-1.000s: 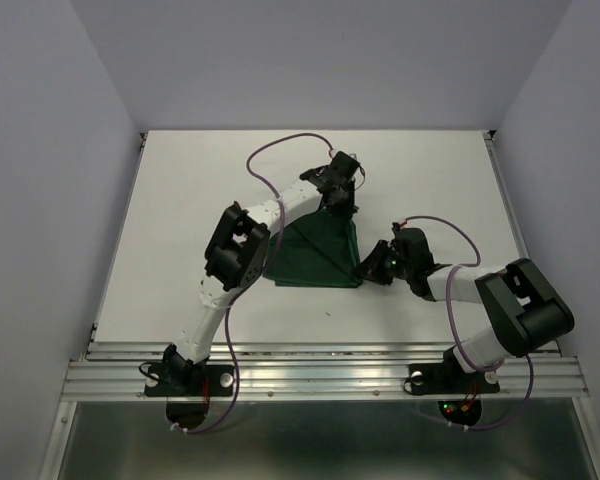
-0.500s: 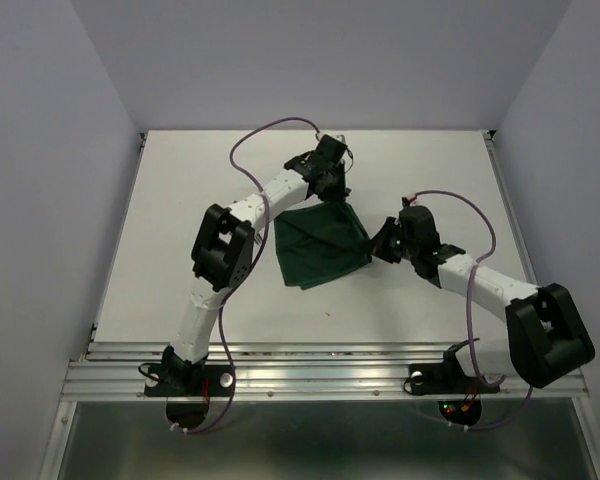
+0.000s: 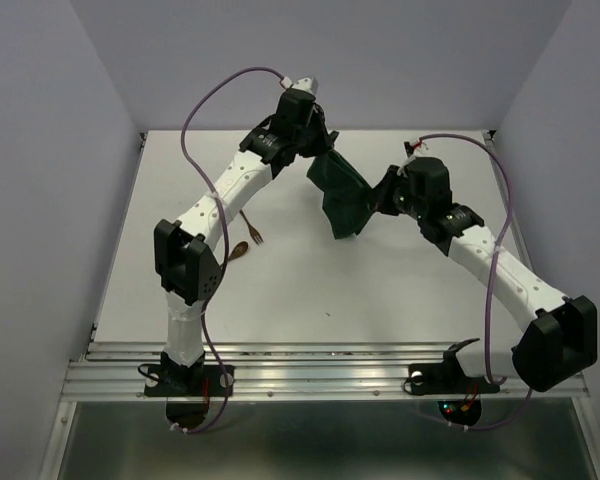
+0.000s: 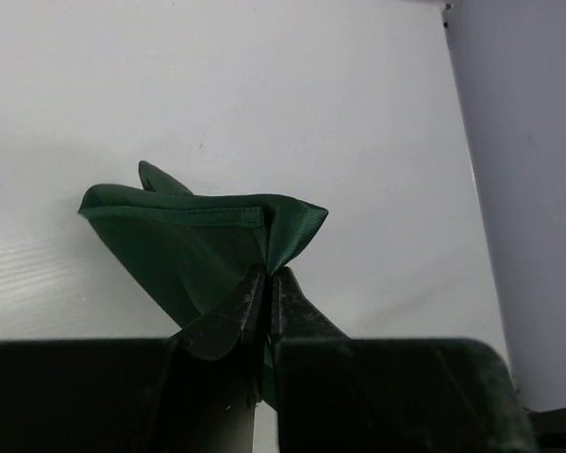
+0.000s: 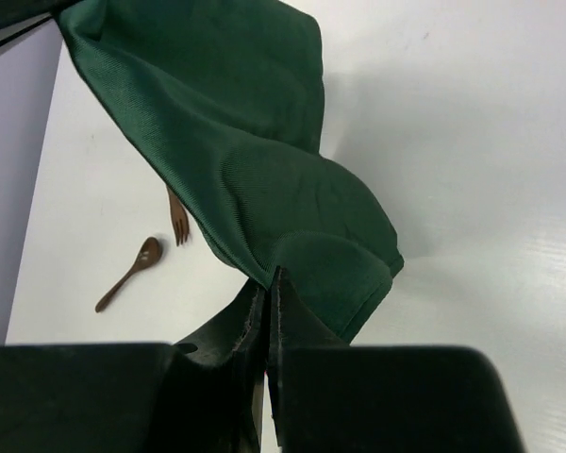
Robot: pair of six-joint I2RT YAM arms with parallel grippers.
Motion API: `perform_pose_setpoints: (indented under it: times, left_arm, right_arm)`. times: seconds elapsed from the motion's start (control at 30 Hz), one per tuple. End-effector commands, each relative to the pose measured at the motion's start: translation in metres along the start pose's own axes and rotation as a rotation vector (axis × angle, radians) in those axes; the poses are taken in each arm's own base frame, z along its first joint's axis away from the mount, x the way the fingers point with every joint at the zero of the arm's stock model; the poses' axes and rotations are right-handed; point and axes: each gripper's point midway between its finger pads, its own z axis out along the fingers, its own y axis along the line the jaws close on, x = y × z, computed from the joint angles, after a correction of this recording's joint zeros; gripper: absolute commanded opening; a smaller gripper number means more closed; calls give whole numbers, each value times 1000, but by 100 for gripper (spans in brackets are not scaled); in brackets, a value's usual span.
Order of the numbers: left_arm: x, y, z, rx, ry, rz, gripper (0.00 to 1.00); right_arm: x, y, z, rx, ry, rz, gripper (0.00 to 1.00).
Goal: Fold the napkin into a case and place the utensils inside
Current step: Pick up the upper triangle-folded napkin from the center of the board, then turn over the upper triangle folded napkin at the center of the board.
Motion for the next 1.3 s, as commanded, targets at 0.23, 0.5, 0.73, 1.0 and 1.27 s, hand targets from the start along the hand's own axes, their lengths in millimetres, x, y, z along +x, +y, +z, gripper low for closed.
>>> perform_pose_setpoints:
  times: [0.23, 0.5, 0.73, 1.0, 1.27]
  left_arm:
    - [-82, -8, -63, 51, -226, -37, 0]
    - [-95, 6, -70, 0, -268, -34, 0]
    - [-83, 0, -44, 54, -218, -36, 0]
    - [-82, -65, 15, 306, -186, -13, 0]
    - [-47, -146, 43, 699, -186, -12, 0]
  right_arm:
    - [9, 71, -3, -190, 101, -160, 1]
    - [-4, 73, 3, -126, 39, -181, 1]
    - [-30, 30, 9, 108, -48, -271, 1]
    - [-89, -44, -13, 387, -168, -305, 1]
    - [-124, -78, -53, 619, -256, -356, 1]
